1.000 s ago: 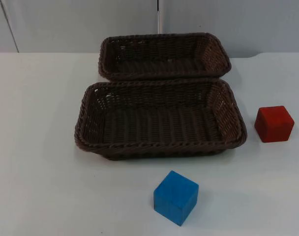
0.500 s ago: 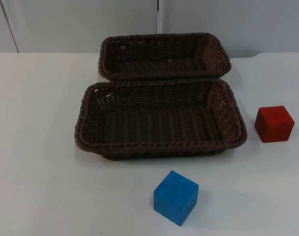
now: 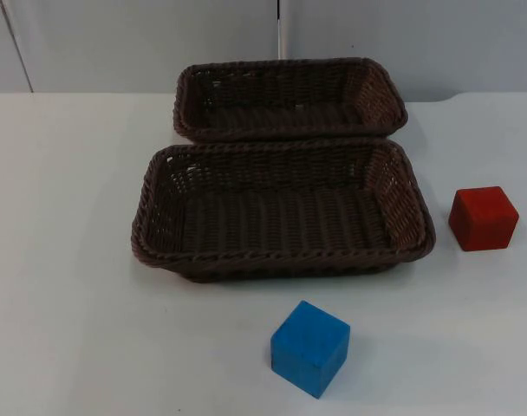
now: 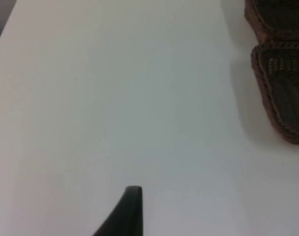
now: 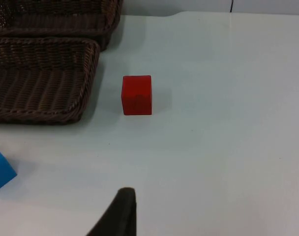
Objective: Pick up one cube with the left hand and place it into the upper basket. Pick up one cube with the right hand and place it into the lower basket.
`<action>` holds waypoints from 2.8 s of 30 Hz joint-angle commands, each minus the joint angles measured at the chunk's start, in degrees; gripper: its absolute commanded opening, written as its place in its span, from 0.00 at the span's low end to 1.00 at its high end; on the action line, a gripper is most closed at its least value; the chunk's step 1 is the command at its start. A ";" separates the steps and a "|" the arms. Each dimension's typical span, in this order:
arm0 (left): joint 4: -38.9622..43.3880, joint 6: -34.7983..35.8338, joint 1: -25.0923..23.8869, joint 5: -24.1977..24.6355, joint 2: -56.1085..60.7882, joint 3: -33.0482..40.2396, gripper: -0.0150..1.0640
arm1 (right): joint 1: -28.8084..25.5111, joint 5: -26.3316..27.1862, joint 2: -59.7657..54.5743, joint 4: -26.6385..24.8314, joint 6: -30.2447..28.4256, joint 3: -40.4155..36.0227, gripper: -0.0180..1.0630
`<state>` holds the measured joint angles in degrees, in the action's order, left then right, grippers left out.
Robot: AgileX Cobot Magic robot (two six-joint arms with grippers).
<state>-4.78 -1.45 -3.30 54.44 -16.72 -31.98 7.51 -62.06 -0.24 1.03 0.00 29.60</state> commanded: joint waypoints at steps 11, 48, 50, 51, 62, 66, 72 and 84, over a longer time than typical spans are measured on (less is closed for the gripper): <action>-9.40 -5.83 -0.15 -2.19 -0.63 -0.26 0.99 | -0.35 0.25 0.24 -0.23 0.00 -0.08 0.99; -30.18 -23.87 -0.15 -0.67 -19.36 -0.26 0.99 | -0.35 0.25 0.24 -0.10 0.00 -0.08 0.99; -30.86 -25.05 -0.15 -0.67 -20.44 -0.26 0.99 | -0.35 0.25 0.24 -0.10 0.00 -0.08 0.99; -30.86 -25.05 -0.15 -0.67 -20.44 -0.26 0.99 | -0.35 0.25 0.24 -0.10 0.00 -0.08 0.99; -31.12 -26.34 -0.15 1.65 -25.30 -5.44 0.99 | -0.35 0.25 0.24 -0.10 0.00 -0.08 0.99; -31.25 -26.34 -0.15 2.18 -28.18 -6.67 0.99 | -0.35 0.25 0.24 -0.10 0.00 -0.08 0.99; -31.62 -26.34 -0.15 3.36 -30.85 -6.67 0.99 | -0.35 0.25 0.24 -0.10 0.00 -0.08 0.99; -31.83 -26.53 7.91 0.90 -36.40 -6.67 0.99 | -0.35 0.25 0.24 -0.23 0.00 -0.08 0.99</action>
<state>-35.61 -27.61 3.95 55.99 -52.79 -38.18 7.51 -62.06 -0.24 1.03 0.00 29.60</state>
